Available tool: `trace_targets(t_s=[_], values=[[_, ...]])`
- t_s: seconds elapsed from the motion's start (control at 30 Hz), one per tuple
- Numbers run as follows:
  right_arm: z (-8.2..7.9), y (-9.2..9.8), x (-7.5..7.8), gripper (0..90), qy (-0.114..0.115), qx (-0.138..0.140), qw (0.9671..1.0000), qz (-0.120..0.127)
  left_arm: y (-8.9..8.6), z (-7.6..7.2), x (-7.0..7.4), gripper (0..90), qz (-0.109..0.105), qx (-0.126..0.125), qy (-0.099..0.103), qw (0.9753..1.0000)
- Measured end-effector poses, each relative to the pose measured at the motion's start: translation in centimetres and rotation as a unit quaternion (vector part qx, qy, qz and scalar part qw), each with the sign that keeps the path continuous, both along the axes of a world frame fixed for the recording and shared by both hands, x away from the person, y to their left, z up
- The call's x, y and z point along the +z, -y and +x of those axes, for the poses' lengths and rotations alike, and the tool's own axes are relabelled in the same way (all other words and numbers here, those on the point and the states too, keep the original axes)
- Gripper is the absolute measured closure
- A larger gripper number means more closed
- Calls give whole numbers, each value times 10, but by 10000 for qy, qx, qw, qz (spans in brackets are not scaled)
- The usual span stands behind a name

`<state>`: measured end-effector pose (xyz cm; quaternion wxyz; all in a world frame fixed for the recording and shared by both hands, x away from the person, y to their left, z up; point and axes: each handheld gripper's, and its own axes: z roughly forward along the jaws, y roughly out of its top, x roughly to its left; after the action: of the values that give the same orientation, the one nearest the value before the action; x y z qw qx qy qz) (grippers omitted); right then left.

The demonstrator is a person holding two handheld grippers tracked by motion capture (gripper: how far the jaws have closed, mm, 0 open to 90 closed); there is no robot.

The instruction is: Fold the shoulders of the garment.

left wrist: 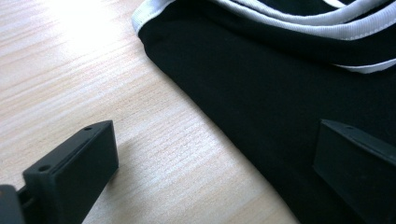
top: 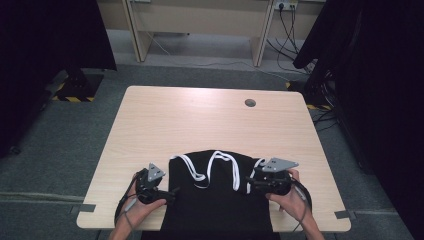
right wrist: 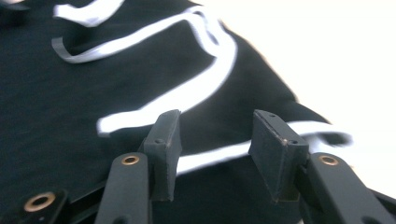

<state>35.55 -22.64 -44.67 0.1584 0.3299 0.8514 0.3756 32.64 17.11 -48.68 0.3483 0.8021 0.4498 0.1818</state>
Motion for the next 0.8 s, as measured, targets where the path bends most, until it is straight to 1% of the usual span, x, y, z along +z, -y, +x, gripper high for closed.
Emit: trace_targets(t_s=[0.07, 0.1, 0.13, 0.23, 0.27, 0.3, 0.33, 0.4, 0.47, 0.53, 0.57, 0.6, 0.63, 0.73, 0.8], values=[[5, 6, -4, 511, -72, -155, 9999, -15, 0, 0, 0, 0, -1, 1, 1, 10000], [6, 8, -6, 506, -130, -199, 9997, -4, 0, 0, 0, 0, 1, 1, 0, 10000], [6, 8, -6, 506, -130, -199, 9997, -4, 0, 0, 0, 0, 1, 1, 0, 10000], [10, 6, -19, 512, -323, -172, 9989, -294, 0, 0, 0, 0, 0, -7, -4, 10000], [12, 6, -23, 509, -307, -211, 9989, -270, 0, 0, 0, 0, 3, -15, -4, 10000], [12, 6, -23, 509, -307, -211, 9989, -270, 0, 0, 0, 0, 3, -15, -4, 10000], [15, 8, -25, 508, -307, -252, 9990, -182, 0, 1, 0, 0, 16, -12, 0, 10000], [17, 9, -25, 498, -303, -298, 9989, -198, 1, 3, 0, 0, 3, -15, 0, 10000], [23, 11, -26, 489, -267, -338, 9990, -116, 2, 8, 0, 0, -1, -8, -7, 10000], [26, 12, -26, 496, -265, -342, 9990, -107, 1, 10, 0, 0, 1, 7, -6, 10000], [31, 14, -27, 507, -247, -358, 9990, -102, 1, 15, 0, 0, 13, 74, -2, 10000], [31, 14, -27, 507, -247, -358, 9990, -102, 1, 15, 0, 0, 13, 74, -2, 10000], [35, 15, -27, 507, -226, -363, 9991, -78, 1, 17, 0, 0, 3, 100, -6, 9999], [44, 17, -27, 507, -221, -429, 9988, -61, 2, 23, 0, 0, 5, 116, -7, 9999], [48, 17, -28, 506, -213, -457, 9987, -52, 2, 25, 0, 0, 15, 113, -6, 9999]])
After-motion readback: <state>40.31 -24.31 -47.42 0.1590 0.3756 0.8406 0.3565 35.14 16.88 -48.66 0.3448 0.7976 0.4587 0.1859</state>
